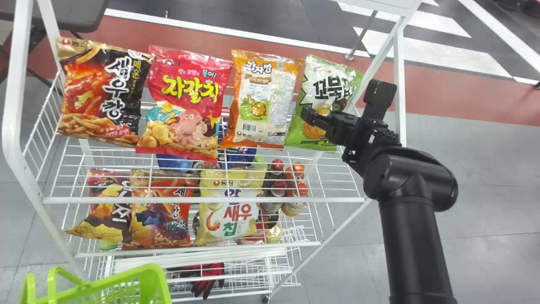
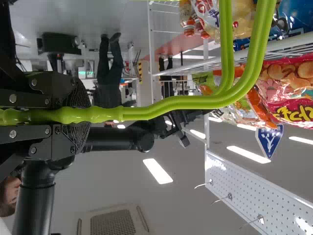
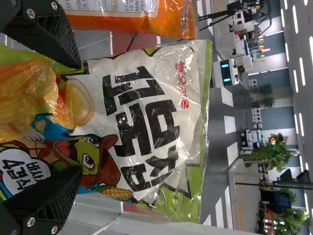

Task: Hold basket handle with left hand then pick Gkobukchip with right hand and place into basket

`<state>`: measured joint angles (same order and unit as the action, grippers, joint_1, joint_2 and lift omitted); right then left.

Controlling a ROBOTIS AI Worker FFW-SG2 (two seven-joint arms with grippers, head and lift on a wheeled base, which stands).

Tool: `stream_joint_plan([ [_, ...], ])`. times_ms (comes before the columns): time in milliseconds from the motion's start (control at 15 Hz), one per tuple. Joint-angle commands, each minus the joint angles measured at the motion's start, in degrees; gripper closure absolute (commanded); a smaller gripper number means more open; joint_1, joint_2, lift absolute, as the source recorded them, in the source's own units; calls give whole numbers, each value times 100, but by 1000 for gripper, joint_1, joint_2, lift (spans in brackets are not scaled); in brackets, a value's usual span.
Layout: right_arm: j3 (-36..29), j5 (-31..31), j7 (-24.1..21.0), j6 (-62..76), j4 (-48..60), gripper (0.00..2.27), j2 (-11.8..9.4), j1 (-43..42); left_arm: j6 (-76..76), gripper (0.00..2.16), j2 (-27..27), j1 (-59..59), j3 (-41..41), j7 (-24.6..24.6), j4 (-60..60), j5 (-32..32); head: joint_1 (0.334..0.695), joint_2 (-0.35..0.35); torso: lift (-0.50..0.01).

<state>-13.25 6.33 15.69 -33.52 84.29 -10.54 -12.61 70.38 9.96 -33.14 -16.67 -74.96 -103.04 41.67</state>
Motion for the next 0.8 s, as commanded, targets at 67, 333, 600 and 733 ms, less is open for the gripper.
stream_joint_plan([
  [67,51,-71,22,16,-141,167,8,-101,25,2155,15,9,-3,-1,21,8,695,-323,0],
  [333,95,-80,-303,-142,-62,1801,43,22,43,2155,15,9,-3,-1,30,8,695,-320,0],
  [600,7,-53,-479,-212,334,2246,60,277,60,2155,15,9,-3,-1,30,8,695,-337,0],
  [733,-2,-27,-575,-248,545,2246,69,391,60,2155,15,18,-3,-1,30,8,695,-344,0],
])
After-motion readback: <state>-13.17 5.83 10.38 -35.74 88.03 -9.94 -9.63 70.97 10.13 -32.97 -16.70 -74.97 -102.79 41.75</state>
